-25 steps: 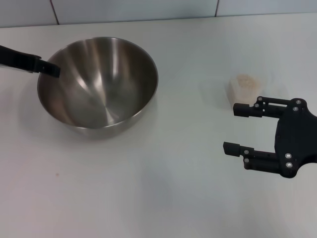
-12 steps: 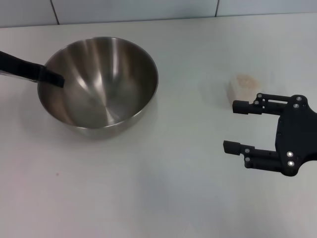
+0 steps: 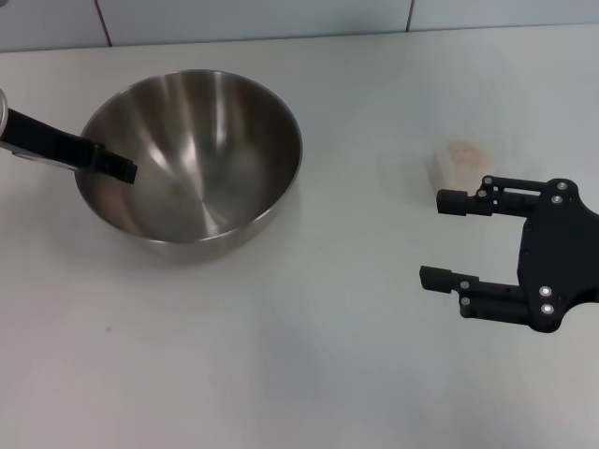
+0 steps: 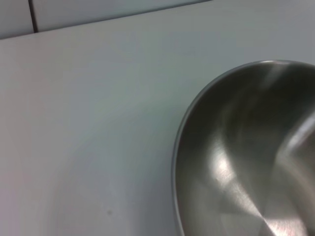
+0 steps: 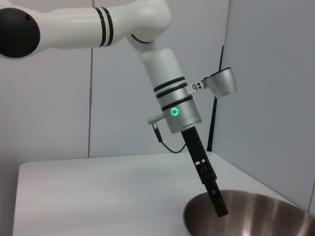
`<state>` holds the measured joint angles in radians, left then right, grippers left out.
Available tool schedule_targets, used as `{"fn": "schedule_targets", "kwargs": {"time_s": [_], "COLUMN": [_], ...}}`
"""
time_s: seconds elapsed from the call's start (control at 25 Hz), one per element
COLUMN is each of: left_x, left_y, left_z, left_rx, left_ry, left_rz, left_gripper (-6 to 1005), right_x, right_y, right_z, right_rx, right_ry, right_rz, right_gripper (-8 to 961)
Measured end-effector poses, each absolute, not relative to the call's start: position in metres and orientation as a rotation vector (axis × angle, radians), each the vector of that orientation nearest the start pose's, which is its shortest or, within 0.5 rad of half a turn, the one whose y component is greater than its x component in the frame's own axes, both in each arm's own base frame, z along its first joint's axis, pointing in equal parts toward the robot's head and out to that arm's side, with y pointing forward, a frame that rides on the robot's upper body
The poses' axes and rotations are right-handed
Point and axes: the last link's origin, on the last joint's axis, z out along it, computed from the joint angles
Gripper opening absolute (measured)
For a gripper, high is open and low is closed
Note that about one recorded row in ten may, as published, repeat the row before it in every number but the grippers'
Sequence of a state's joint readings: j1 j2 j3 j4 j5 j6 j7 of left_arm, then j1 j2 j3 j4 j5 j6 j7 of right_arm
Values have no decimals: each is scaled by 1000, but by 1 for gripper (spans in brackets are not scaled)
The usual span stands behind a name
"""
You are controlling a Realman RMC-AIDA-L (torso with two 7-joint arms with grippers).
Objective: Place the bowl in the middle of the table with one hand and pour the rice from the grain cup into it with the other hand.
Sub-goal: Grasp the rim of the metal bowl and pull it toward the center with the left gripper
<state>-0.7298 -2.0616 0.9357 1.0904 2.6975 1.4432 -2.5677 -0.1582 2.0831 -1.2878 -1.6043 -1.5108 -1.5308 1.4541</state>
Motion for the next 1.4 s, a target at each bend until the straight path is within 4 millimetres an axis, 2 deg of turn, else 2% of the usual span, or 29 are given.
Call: {"fn": "schedule_targets", "kwargs": {"time_s": [0.28, 0.52, 0.64, 0.84, 1.4], "left_x": [-226, -229, -227, -222, -215], "left_y": [408, 407, 404, 403, 403], "left_z": [51, 51, 51, 47, 38], "left_rx": [-2264, -2259, -2274, -2297, -2340], "left_ry": [-1253, -1253, -1259, -1240, -1158], "left_rz": [198, 223, 242, 274, 336], "left_gripper": [724, 533, 293, 128, 57], "right_x": [208, 208, 209, 212, 209], "right_y": [218, 217, 215, 218, 221], "right_z": [55, 55, 56, 57, 57], "right_rx": [-2650, -2649, -2652, -2648, -2654], "right_ry": [109, 98, 93, 98, 80], "right_rz": [705, 702, 700, 706, 716], "right_gripper": [669, 669, 668, 668, 669]}}
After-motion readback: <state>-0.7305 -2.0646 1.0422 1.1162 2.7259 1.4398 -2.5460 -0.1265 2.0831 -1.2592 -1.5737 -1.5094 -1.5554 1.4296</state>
